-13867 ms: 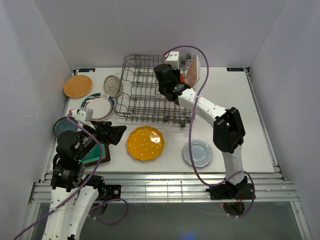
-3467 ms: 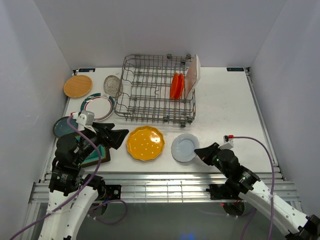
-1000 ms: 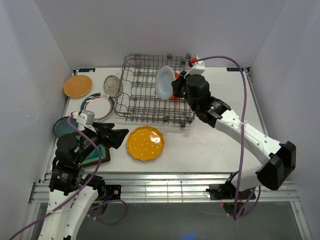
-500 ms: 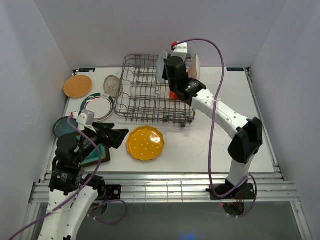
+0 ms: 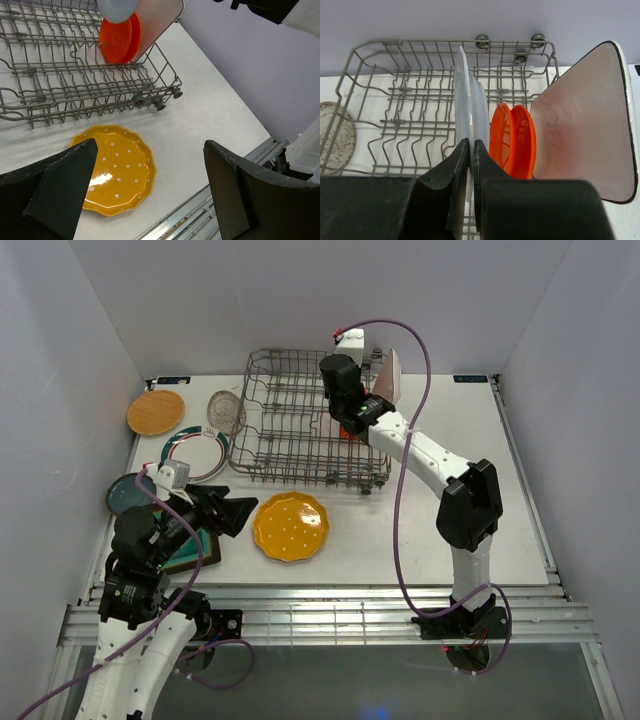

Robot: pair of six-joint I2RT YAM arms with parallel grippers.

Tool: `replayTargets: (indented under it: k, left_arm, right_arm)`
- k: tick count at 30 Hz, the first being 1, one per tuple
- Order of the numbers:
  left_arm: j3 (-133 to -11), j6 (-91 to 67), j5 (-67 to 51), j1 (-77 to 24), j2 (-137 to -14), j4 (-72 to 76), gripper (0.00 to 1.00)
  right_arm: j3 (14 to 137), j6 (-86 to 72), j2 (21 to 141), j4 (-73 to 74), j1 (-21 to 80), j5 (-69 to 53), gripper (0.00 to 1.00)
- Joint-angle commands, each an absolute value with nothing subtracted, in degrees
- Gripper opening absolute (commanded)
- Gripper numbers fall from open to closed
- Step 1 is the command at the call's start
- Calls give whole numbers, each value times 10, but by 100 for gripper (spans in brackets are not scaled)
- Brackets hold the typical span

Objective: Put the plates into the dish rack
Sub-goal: Insert the plate into the dish rack.

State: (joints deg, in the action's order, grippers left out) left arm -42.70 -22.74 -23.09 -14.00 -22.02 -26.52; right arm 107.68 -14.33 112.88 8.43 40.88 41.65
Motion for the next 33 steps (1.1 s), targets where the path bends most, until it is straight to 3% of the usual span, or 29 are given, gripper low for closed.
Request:
replayTargets:
  k: [1, 33]
  left_arm:
    - [-425, -225, -228, -142, -224, -259, 98]
    - [-425, -226, -223, -141, -220, -260, 98]
  right_arm:
    - [1050, -137, 1100, 10, 407, 454, 8]
    - [1126, -87, 1223, -1, 406, 484, 8]
